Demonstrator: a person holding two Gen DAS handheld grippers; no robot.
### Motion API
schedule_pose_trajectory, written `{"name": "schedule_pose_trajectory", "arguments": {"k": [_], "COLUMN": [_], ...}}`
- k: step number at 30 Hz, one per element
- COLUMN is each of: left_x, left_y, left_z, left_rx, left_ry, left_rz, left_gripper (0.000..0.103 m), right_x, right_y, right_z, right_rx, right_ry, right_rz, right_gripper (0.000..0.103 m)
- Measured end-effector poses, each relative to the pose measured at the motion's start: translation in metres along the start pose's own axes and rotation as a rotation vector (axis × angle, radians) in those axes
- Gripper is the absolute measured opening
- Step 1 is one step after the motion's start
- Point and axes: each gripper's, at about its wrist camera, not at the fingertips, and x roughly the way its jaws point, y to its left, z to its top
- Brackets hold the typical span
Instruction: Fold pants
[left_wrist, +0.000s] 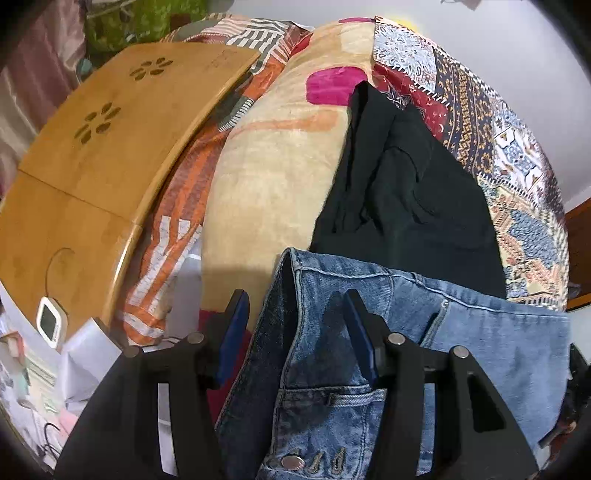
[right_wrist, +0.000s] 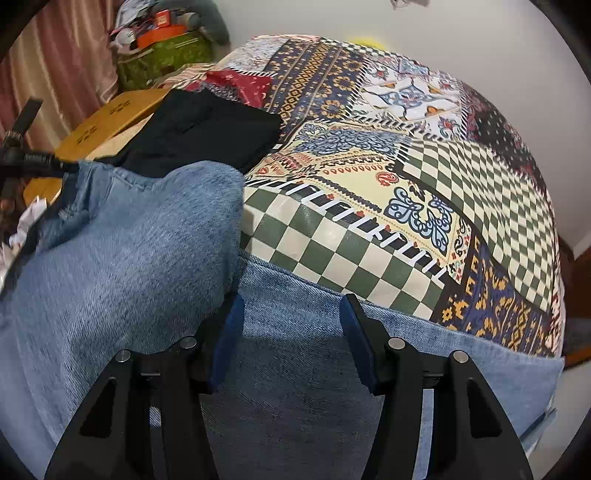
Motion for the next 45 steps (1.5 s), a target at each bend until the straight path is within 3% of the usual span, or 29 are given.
{"name": "schedule_pose_trajectory", "arguments": {"k": [3, 6, 8, 13, 15, 17, 21, 23, 24, 26, 28, 29, 33, 35, 40, 43, 45], "left_x": [-0.007, -0.016, -0.015, 0.001, 0.005, 0.009, -0.007, -0.02, -0.027, -0.043, -0.057, -0.063, -0.079, -0.083, -0.08, -0.079, -0.079], "left_y": [0.003, 0.003, 0.002, -0.008, -0.01, -0.011, -0.017, -0.021, -0.021, -0.021, -0.019, -0.019, -0.02, -0.021, -0.026, -0.029, -0.033], "left_z": [-0.001, 0.001, 0.003, 0.009, 0.012, 0.014, 0.005, -0.003, -0.007, -0.016, -0.026, -0.031, -0.045, -0.05, -0.053, -0.053, -0.055], "left_rx": [-0.018, -0.026, -0.038, -0.057, -0.059, -0.063, -0.002, 0.047, 0.067, 0.099, 0.122, 0.135, 0.158, 0.166, 0.17, 0.162, 0.169], "left_ry": [0.0, 0.002, 0.019, 0.064, 0.064, 0.058, -0.012, -0.059, -0.082, -0.124, -0.154, -0.168, -0.193, -0.198, -0.198, -0.194, -0.196], "left_rz": [-0.029, -0.062, -0.078, -0.063, -0.033, 0.022, 0.051, 0.099, 0.12, 0.143, 0.165, 0.177, 0.179, 0.178, 0.174, 0.159, 0.162], "left_gripper": [0.052, 0.052, 0.052, 0.049, 0.018, 0.008, 0.006, 0.006, 0.006, 0.006, 0.006, 0.006, 0.005, 0.005, 0.005, 0.005, 0.005], "right_x": [0.001, 0.002, 0.003, 0.0, -0.004, -0.008, -0.016, -0.023, -0.024, -0.026, -0.027, -0.025, 0.002, 0.006, 0.008, 0.009, 0.009], "right_y": [0.005, 0.026, 0.036, 0.017, 0.012, 0.009, -0.009, -0.018, -0.021, -0.026, -0.032, -0.035, -0.04, -0.041, -0.05, -0.046, -0.039], "right_z": [-0.006, -0.008, -0.007, -0.004, -0.006, -0.009, -0.008, -0.008, -0.006, -0.005, -0.002, -0.001, 0.001, -0.001, -0.003, -0.008, -0.011], "right_rx": [0.01, -0.056, -0.095, 0.016, 0.038, 0.057, 0.107, 0.098, 0.088, 0.053, 0.023, 0.012, -0.092, -0.114, -0.022, 0.029, 0.038], "right_ry": [-0.026, -0.034, -0.027, -0.012, -0.009, -0.007, 0.002, 0.0, 0.003, 0.004, -0.021, -0.025, 0.05, 0.05, 0.075, 0.075, 0.075], "right_rz": [-0.049, -0.052, -0.085, -0.015, -0.001, 0.02, 0.115, 0.115, 0.114, 0.087, 0.033, 0.018, -0.052, -0.043, -0.001, 0.009, 0.015], "right_gripper": [0.045, 0.009, 0.003, 0.001, 0.001, 0.001, 0.001, 0.002, 0.006, 0.032, 0.05, 0.054, 0.056, 0.062, 0.053, 0.039, 0.023]}}
